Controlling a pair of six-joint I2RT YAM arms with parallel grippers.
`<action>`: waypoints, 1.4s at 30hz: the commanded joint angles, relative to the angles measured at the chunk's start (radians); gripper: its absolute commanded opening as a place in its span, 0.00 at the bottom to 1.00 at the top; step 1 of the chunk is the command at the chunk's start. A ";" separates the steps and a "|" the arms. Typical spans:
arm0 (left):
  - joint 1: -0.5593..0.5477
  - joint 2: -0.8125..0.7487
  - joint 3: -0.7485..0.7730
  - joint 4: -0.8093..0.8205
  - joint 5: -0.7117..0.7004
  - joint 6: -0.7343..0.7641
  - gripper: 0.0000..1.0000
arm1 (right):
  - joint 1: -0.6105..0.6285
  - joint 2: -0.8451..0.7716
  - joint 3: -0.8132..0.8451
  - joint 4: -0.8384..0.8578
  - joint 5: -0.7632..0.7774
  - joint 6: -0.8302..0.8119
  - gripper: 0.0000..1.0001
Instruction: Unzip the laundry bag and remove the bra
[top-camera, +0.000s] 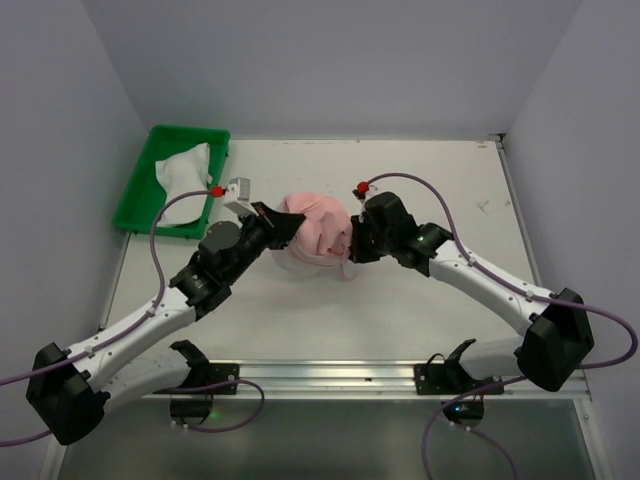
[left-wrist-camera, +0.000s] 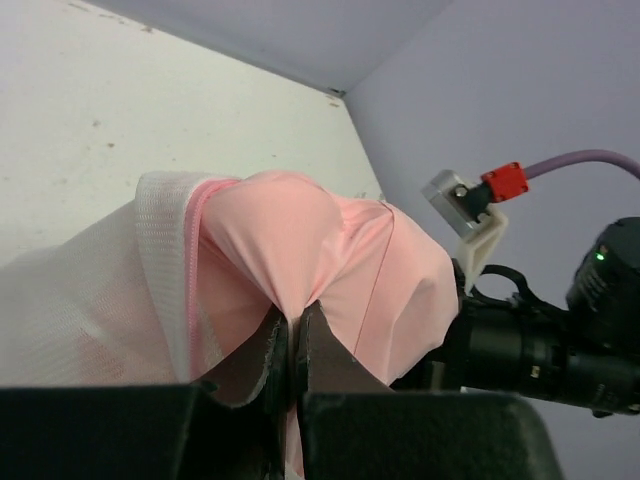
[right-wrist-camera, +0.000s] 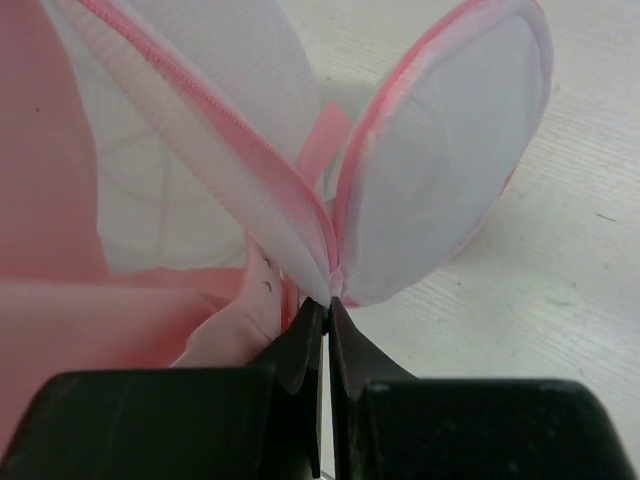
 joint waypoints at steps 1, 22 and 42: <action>0.001 0.008 0.069 -0.117 -0.128 0.040 0.00 | -0.003 -0.034 0.004 -0.085 0.132 0.007 0.00; -0.024 0.104 0.062 0.429 0.178 -0.246 0.00 | 0.032 0.084 -0.007 -0.028 0.101 0.056 0.00; 0.306 0.152 0.612 -0.375 -0.243 0.291 0.00 | -0.008 0.004 -0.096 -0.031 0.124 0.007 0.00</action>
